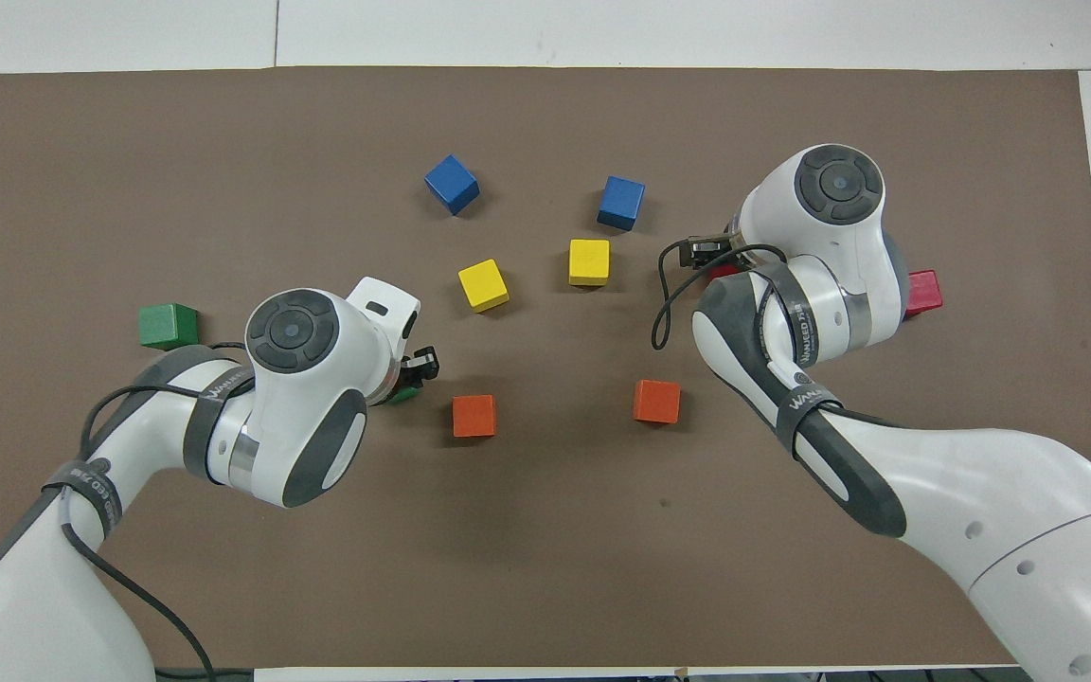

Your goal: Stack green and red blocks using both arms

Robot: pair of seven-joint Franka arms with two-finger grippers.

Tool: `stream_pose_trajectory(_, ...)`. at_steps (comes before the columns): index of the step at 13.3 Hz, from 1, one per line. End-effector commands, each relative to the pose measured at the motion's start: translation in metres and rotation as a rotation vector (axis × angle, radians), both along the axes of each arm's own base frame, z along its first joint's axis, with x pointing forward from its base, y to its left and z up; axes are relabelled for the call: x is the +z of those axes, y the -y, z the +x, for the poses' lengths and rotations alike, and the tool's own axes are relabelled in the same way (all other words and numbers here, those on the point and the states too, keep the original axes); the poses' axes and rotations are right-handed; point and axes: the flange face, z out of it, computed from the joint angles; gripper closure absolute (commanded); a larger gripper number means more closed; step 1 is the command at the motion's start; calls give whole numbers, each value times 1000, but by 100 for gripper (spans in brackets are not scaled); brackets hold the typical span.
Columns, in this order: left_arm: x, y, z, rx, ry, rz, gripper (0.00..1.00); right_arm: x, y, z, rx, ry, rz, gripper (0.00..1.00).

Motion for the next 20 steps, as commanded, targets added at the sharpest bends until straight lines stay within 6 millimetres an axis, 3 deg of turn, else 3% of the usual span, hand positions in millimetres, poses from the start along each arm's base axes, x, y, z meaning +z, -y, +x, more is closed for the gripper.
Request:
stream_pose_trajectory(1,55,-57,20,-29,4,-4,100,9,-6,-7,4,-14,-13,100)
stream_pose_trajectory(4,81,-140,37,-82,5,-15,100,55,14,-4,49,-60,-41,100)
stream_pose_trajectory(6,89,-187,48,-127,8,-24,100,91,52,-5,40,-58,-46,100)
stream_pose_trajectory(9,89,-233,56,-161,40,-29,100,125,121,-13,115,-53,-51,100)
stream_pose_trajectory(11,86,-261,65,-181,51,-31,100,122,173,-25,162,-68,-52,100)
stream_pose_trajectory(14,69,-271,84,-198,58,-34,100,108,227,-38,222,-49,-55,100)
stream_pose_trajectory(20,54,-286,94,-201,70,-16,100,79,232,-56,243,-5,-61,100)
